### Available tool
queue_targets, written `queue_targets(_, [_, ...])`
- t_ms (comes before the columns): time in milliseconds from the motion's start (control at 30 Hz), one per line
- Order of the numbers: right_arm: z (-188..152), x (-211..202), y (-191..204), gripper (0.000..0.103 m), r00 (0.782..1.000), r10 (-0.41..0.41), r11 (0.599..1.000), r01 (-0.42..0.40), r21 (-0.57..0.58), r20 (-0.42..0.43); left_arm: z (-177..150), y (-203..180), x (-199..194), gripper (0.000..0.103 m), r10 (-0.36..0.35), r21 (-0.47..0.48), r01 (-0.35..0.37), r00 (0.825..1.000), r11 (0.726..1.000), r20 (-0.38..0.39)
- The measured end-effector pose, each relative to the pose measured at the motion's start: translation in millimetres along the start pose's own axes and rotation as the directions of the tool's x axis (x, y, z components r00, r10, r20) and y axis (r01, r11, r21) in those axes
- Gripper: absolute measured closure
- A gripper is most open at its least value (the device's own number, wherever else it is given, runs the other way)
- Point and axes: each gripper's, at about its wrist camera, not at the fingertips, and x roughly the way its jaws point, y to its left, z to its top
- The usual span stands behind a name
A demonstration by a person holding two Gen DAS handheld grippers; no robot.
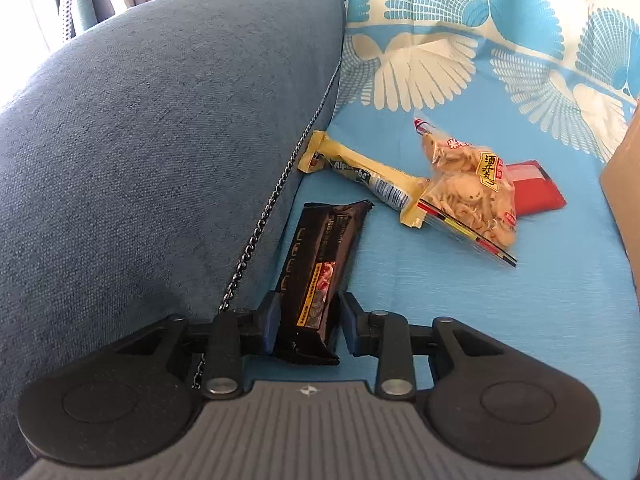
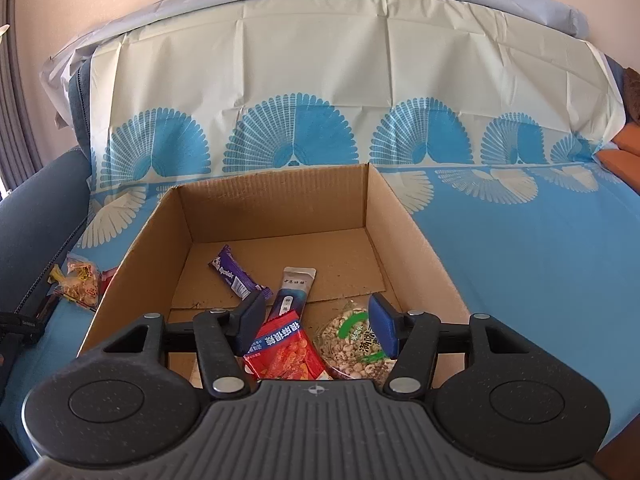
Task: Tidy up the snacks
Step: 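Close the left tool on the dark chocolate bar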
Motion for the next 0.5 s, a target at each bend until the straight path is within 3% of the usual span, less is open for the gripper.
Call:
queue_targets(133, [0.0, 2.1, 1.4, 0.043, 1.000, -0.002, 1.000, 0.002, -0.007, -0.002, -0.8, 8.9, -4.1, 0.079, -0.047, -0.037, 0.047, 0.999, 0.998, 0.012])
queue_targets(167, [0.1, 2.9, 2.8, 0.043, 1.000, -0.003, 1.000, 0.003, -0.014, -0.003, -0.8, 11.9, -6.6, 0.088, -0.061, -0.048, 0.062, 0.998, 0.997, 0.019])
queue_targets(200, [0.1, 3.8, 4.1, 0.043, 1.000, -0.003, 1.000, 0.003, -0.020, -0.004, -0.7, 13.7, -9.7, 0.103, -0.080, -0.057, 0.081, 0.996, 0.995, 0.027])
queue_targets(367, [0.8, 7.9, 9.3, 0.043, 1.000, -0.003, 1.000, 0.003, -0.029, -0.003, -2.6, 22.1, -24.5, 0.103, -0.153, -0.082, 0.155, 0.988, 0.985, 0.035])
queue_targets(467, [2.3, 10.5, 10.1, 0.043, 1.000, 0.002, 1.000, -0.002, -0.017, -0.001, -3.3, 24.6, -29.6, 0.103, -0.154, -0.078, 0.157, 0.987, 0.984, 0.047])
queue_targets(500, [2.7, 11.3, 11.1, 0.043, 1.000, 0.004, 1.000, -0.004, -0.015, 0.000, -3.2, 24.0, -29.1, 0.099, -0.134, -0.079, 0.137, 0.990, 0.987, 0.038])
